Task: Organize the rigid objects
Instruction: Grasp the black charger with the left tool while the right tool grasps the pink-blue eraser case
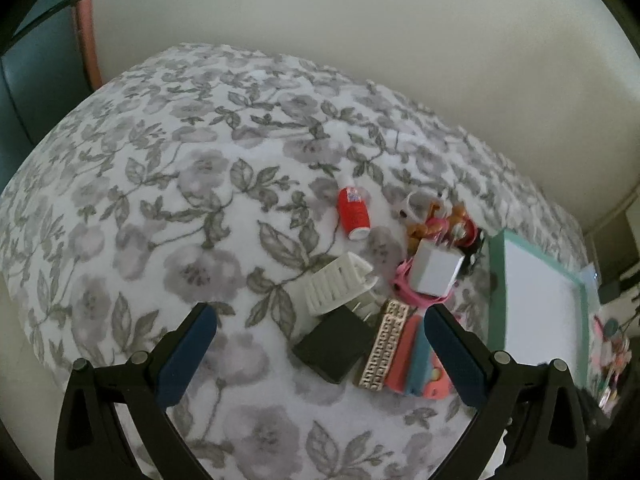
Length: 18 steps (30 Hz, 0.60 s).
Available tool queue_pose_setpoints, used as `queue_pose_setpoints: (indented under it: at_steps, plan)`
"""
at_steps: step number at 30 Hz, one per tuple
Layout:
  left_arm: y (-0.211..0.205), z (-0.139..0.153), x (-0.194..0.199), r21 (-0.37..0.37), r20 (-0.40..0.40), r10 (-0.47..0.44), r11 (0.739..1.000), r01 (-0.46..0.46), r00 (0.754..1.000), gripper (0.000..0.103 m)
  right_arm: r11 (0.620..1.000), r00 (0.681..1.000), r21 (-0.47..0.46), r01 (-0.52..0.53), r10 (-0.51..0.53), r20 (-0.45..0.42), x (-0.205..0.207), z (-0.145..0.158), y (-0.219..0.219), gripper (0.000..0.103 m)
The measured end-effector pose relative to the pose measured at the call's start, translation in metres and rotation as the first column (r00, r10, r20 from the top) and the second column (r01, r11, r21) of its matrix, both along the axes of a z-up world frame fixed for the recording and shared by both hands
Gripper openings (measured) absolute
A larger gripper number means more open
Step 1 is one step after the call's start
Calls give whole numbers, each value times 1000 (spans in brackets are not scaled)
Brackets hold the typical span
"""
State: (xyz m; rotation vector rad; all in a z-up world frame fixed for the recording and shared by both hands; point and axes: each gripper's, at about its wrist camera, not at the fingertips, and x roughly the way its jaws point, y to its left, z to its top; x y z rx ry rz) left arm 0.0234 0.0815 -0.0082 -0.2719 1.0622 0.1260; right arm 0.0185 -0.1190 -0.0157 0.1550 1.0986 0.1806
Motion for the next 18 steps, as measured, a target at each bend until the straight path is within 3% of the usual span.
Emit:
queue_pose_setpoints:
  at_steps: [6,10,18]
  plan:
    - [5,-21,8,39,-73,-26,999,29,997,103,1000,998,-4,-15,15,-55,15,-17,16,103]
    - [9,-34,12,16,-109,-18,1000,19,994,103,998,996,-19,-53,51,-69,21,-23,31,103]
    - [13,-45,17,6,-122,-14,1000,15,992,103,994,990,-49,-102,96,-107,26,-35,44,103]
